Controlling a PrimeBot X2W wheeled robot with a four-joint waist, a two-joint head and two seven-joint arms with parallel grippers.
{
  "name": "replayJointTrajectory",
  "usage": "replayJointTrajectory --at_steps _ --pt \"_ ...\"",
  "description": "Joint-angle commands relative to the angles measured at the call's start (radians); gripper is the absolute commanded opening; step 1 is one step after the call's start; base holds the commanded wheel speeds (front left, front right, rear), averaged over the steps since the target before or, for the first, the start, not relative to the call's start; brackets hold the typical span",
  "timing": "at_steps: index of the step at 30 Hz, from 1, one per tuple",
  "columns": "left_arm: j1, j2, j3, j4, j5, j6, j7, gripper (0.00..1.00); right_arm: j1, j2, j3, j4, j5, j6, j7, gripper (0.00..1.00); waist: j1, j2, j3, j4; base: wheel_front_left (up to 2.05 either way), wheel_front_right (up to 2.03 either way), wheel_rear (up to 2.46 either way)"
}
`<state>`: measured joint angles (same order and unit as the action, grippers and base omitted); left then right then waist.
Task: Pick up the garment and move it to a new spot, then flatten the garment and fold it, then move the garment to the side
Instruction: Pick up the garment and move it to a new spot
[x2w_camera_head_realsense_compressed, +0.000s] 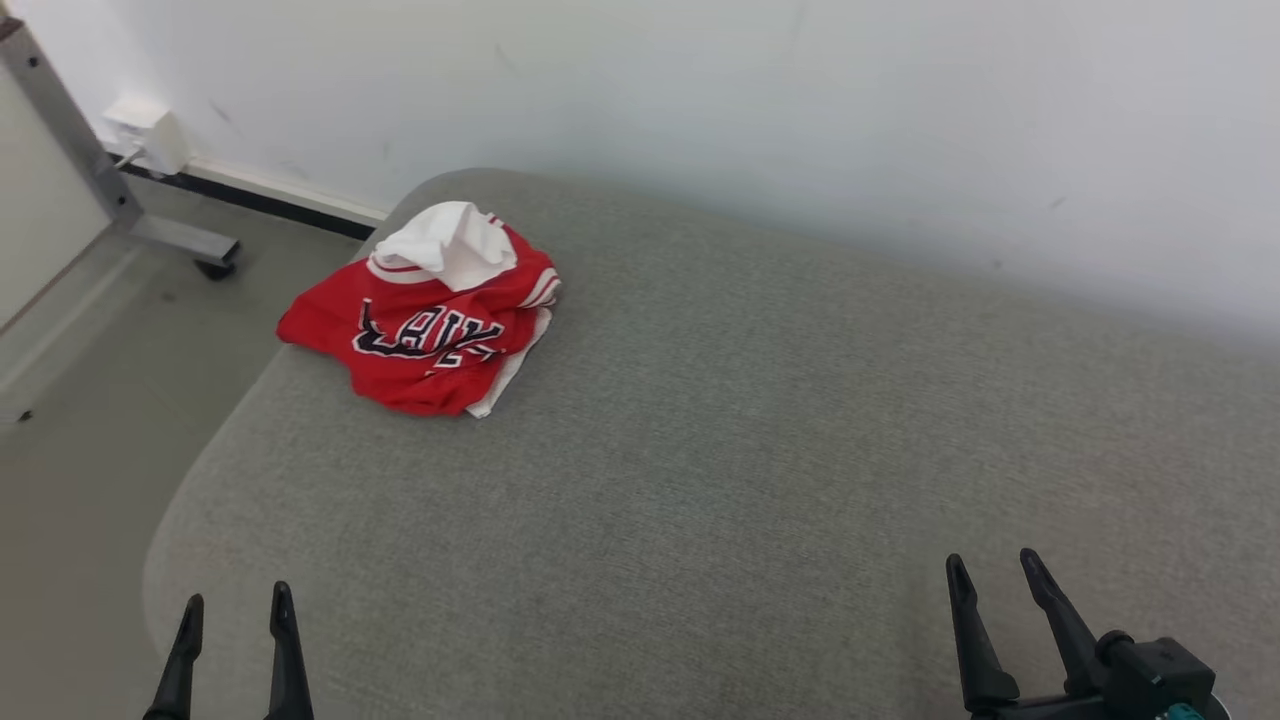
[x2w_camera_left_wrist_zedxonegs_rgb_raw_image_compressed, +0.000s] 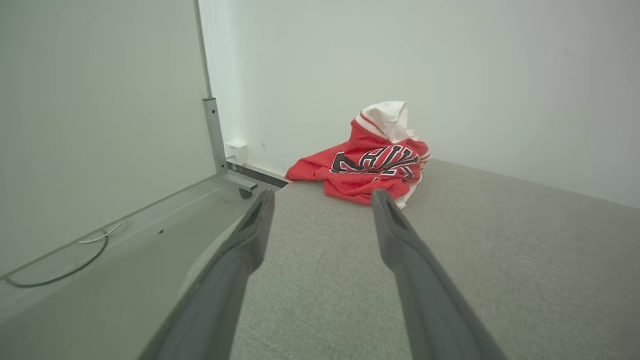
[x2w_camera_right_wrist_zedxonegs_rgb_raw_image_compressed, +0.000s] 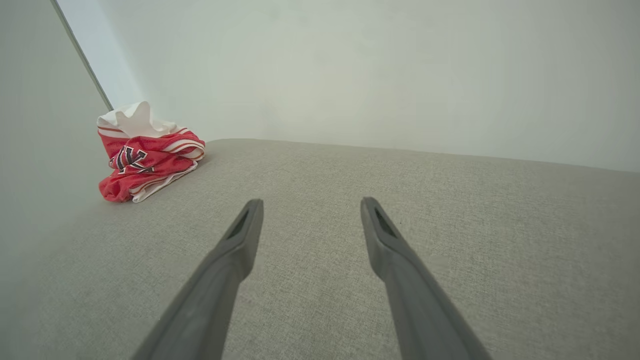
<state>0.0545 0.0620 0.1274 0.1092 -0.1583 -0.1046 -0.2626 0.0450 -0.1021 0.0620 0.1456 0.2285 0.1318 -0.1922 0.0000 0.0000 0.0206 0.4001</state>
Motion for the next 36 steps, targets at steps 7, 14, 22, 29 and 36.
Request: replayJointTrajectory --at_steps 7,14,22,29,36 --pt "0.024 0.005 0.028 -0.008 -0.008 0.004 -0.003 1.0 -0.005 0.006 0.008 0.009 0.001 -0.003 0.002 1.0 0.0 0.0 -0.003 0.106 0.0 0.0 0.0" --pt "0.027 0.002 0.04 -0.013 -0.009 0.007 -0.003 1.0 -0.02 0.001 0.017 0.019 0.006 -0.003 0.003 1.0 0.0 0.0 -0.007 0.104 0.0 0.0 0.0" --pt "0.017 -0.002 0.04 -0.002 -0.013 0.009 -0.003 1.0 -0.02 0.002 0.013 0.025 0.008 -0.003 -0.004 1.0 0.0 0.0 -0.012 0.092 0.0 0.0 0.0" --pt "-0.078 0.004 0.037 0.017 -0.041 0.001 -0.003 1.0 -0.025 -0.01 -0.002 0.01 0.0 -0.003 0.004 1.0 0.0 0.0 0.017 0.071 0.0 0.0 0.0" --pt "-0.265 0.04 0.029 0.081 -0.071 -0.007 0.001 1.0 -0.059 -0.038 -0.013 -0.03 -0.014 -0.003 0.027 1.0 0.0 0.0 0.095 0.008 0.0 0.0 0.0"
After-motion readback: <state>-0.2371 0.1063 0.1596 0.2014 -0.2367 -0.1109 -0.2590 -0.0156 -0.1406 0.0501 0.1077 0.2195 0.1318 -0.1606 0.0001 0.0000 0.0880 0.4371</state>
